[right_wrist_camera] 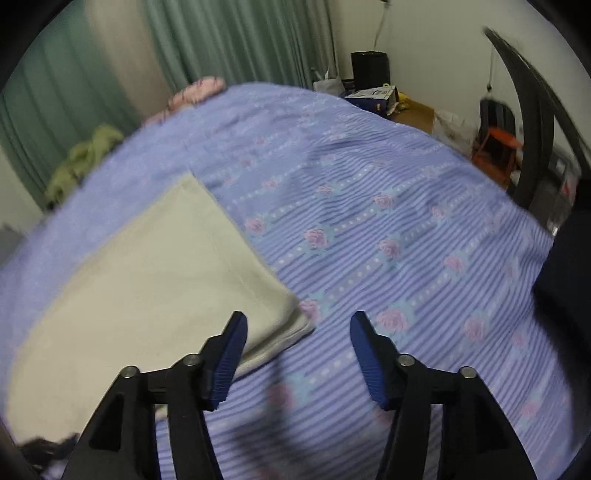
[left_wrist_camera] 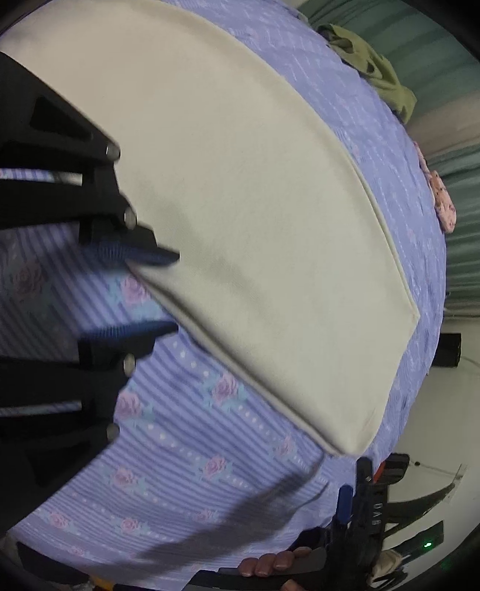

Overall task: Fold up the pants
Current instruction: 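Grasp the leg hem with the right gripper and fold it toward the waistband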

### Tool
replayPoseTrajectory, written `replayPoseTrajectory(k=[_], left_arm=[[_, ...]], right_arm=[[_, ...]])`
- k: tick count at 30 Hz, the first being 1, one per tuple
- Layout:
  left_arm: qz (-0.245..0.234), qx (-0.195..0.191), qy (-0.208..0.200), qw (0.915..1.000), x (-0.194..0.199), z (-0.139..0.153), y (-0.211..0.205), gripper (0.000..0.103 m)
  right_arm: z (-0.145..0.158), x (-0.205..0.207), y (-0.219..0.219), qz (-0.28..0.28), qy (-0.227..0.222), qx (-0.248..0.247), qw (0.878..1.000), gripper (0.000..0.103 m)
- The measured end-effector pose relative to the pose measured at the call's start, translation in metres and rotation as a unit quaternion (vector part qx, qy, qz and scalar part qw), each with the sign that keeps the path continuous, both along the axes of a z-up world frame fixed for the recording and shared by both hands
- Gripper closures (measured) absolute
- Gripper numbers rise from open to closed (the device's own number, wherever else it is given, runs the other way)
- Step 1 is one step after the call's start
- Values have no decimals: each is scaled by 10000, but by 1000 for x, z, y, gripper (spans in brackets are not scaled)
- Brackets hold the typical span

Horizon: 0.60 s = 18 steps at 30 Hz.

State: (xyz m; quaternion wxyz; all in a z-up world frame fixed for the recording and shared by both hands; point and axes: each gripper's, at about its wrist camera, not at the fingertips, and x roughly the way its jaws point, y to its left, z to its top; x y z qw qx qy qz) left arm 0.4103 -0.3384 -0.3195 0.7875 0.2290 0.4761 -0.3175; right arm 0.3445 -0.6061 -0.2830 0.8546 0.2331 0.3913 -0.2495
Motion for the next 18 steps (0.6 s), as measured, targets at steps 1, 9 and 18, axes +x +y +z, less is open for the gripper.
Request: replayPoseTrajectory(k=[1,9,18], left_arm=[[-58,84,-83,9999,-3,-1,-3,65],[-96,173,-173,9997,-8,-2,-9,62],[292,-43,51,9996,-1,3,-11,62]], right_arm=[[-1,-2,0,12,-88,148,9999,44],[-41,21,-4,64,-4,1041,9946,44],[-60,47,-16,121,-156,1172,9929,46]])
